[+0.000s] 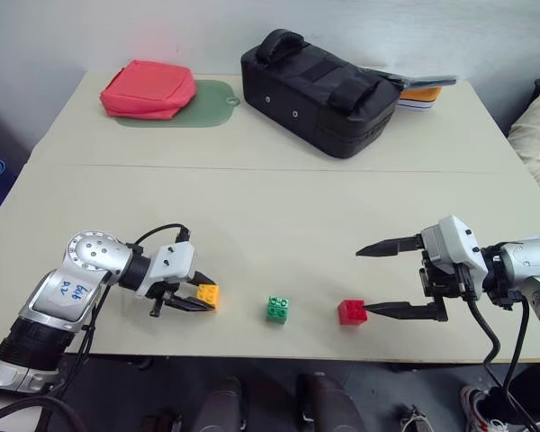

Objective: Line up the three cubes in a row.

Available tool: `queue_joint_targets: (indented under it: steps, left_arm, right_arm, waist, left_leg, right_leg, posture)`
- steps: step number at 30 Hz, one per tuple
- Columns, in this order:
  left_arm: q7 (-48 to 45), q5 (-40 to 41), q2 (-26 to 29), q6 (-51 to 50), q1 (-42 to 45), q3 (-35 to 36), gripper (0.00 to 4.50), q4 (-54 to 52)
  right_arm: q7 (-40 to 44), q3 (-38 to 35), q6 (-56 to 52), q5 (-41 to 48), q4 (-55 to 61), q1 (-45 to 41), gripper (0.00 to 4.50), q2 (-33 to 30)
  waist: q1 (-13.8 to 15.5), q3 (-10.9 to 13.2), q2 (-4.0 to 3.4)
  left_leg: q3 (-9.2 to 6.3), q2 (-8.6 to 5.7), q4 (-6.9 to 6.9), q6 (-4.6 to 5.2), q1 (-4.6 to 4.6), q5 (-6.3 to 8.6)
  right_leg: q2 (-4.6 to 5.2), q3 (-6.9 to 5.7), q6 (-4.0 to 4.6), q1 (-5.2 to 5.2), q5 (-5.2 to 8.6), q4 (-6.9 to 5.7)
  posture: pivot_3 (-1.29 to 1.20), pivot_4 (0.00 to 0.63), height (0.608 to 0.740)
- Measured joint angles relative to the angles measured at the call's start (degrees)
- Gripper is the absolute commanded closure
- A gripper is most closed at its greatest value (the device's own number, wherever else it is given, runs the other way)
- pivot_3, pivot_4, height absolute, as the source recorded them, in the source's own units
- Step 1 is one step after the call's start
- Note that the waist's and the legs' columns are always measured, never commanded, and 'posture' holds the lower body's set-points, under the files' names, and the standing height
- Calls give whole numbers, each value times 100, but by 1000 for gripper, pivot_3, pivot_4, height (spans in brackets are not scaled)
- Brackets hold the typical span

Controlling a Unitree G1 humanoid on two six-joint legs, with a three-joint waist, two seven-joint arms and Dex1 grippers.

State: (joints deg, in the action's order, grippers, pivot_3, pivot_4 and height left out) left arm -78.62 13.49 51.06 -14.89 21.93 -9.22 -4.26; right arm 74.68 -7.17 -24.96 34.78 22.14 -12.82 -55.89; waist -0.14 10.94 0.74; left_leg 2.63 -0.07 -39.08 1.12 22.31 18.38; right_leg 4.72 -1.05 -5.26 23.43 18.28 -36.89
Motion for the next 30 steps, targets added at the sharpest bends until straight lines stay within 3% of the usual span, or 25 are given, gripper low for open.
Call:
queue_joint_targets:
  steps: [12,21,26,30]
  left_arm:
    - [172,-173,-64,344,11,-30,2986,68]
    - [167,-180,-24,179,-86,-42,191,62]
    - [76,53,138,-20,-93,145,44,30]
    - [-325,462,868,-183,-507,814,44,-161]
  right_arm:
    - [-20,0,-1,1,0,-10,0,0]
    - [-37,0,-2,2,-3,-33,0,3]
    - [29,-8,4,2,-5,14,0,-6]
    - [456,-456,96,4,-39,728,0,-346]
  waist:
    - [17,0,0]
    - [1,0,0]
    - [0,0,0]
    - [-1,0,0]
  left_leg:
    - [0,-4,0,1,-3,0]
    - [0,-3,2,0,-2,0]
    - [0,-2,3,0,-1,0]
    - [-1,-1,14,1,0,1]
  right_leg:
    - [6,0,0,-2,0,5]
    - [5,-1,0,1,0,1]
    - [5,-1,1,1,0,2]
    - [7,-2,2,2,1,9]
  posture:
    - [0,150,740]
    - [0,150,740]
    - [0,150,740]
    - [0,150,740]
